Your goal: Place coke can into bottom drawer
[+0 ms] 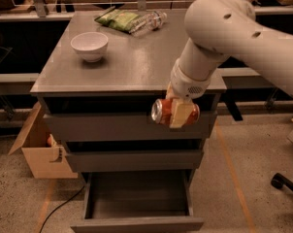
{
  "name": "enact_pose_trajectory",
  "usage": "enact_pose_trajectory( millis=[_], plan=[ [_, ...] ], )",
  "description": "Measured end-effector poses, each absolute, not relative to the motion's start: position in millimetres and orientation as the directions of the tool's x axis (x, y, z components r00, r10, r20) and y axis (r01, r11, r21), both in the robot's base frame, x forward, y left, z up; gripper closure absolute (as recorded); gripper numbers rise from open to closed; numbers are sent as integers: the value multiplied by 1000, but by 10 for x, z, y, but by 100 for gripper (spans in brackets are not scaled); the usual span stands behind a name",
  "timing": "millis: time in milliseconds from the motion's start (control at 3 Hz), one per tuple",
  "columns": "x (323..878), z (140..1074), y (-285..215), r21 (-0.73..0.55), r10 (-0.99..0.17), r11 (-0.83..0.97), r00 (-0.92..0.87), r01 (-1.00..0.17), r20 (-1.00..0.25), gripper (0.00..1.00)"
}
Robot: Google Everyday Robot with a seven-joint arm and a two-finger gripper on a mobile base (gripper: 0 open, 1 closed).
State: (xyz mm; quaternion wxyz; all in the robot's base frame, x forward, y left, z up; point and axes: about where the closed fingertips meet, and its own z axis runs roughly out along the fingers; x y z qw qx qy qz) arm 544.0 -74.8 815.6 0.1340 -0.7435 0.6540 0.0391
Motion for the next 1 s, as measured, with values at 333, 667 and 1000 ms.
enact_pose_trajectory(
  millis=[333,667,1000],
  plan=[
    [5191,7657,-660,-156,-961,-67,106,-985,-257,100],
    [4944,6983,-562,-135,-958,-24,62,-991,-280,100],
    [4752,6315,-551,-91,-937,69,-33,-993,-347,100]
  ],
)
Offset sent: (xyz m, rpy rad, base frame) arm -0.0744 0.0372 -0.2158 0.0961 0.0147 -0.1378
